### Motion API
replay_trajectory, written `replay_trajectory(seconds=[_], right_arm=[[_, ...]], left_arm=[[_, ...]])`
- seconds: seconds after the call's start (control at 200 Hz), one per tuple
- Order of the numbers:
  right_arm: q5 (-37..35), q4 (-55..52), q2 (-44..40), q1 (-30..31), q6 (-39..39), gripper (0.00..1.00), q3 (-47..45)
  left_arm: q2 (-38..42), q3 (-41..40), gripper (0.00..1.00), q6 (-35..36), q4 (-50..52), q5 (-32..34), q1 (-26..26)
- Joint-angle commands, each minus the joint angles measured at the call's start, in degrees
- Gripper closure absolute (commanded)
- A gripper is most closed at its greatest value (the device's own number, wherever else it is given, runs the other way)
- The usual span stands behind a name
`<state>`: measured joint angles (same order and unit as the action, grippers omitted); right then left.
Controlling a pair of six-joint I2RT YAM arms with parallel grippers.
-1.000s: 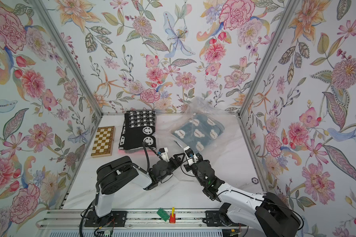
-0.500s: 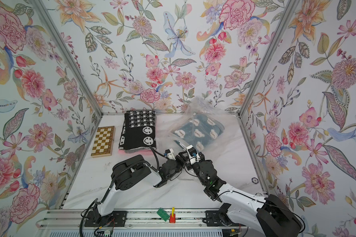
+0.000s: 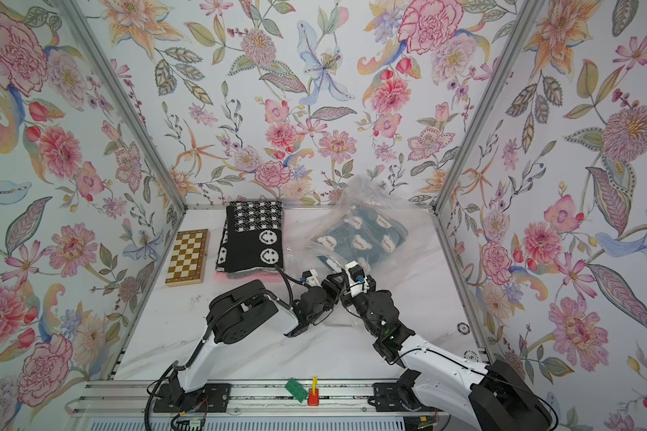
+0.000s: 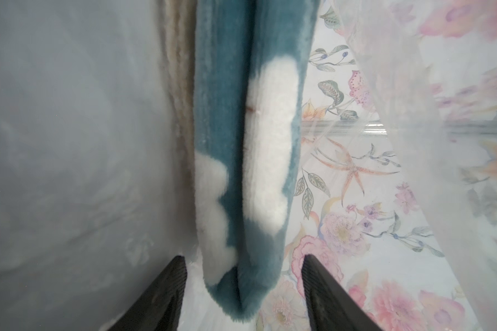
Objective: Take the blanket out of the vacuum bag
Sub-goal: Take out the blanket from the vacuum bag.
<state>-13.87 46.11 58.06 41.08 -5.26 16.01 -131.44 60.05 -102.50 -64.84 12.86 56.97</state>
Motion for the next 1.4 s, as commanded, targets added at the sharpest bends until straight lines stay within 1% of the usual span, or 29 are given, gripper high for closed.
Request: replay_trajectory(seconds=[0.0, 0.19, 0.35, 0.39, 0.45, 0.535, 0.651, 0.836, 1.076, 1.201, 1.391], right_arm=[[1.1, 0.2, -1.1, -0.3, 1.4, 1.00, -0.2], [1.2, -0.2, -1.4, -0.5, 1.7, 1.00, -0.1], [1.2, -0.8, -1.1, -0.5, 1.9, 1.00, 0.2], [1.3, -0.9, -1.1, -0.5, 1.8, 1.00, 0.3], [1.2, -0.9, -0.9, -0.6, 1.9, 1.00, 0.3], [1.0, -1.0, -0.6, -0.7, 1.8, 1.00, 0.4], [1.1, -1.1, 0.0, -0.7, 1.8, 1.00, 0.6], [0.9, -1.1, 0.2, -0.7, 1.8, 1.00, 0.6], [0.9, -1.0, 0.8, -0.8, 1.8, 1.00, 0.7], [0.9, -1.1, 0.8, -0.9, 1.8, 1.00, 0.6], [1.1, -1.1, 0.8, -1.0, 2.0, 1.00, 0.8]], left_arm=[[-2.6, 1.9, 0.33, -0.2, 2.1, 0.8, -1.1], [-3.2, 3.6, 0.34, 0.9, 2.3, 1.1, -1.8], [-4.3, 4.8, 0.40, 2.0, -0.5, 0.4, -2.4], [-4.4, 4.8, 0.45, 2.6, -1.6, 0.2, -2.4], [-3.9, 4.7, 0.50, 3.6, -2.6, -0.3, -2.4], [-2.0, 4.0, 0.52, 6.1, -2.5, -0.9, -2.4], [1.4, 3.4, 0.52, 8.9, -0.1, -1.3, -2.4], [3.6, 3.3, 0.52, 9.4, -0.7, -1.4, -2.5], [2.8, 4.6, 0.51, 7.5, 0.1, -2.0, -2.6], [1.6, 5.0, 0.51, 5.9, -1.3, -2.2, -2.8], [0.9, 7.1, 0.49, 6.3, 1.3, -2.6, -3.4]])
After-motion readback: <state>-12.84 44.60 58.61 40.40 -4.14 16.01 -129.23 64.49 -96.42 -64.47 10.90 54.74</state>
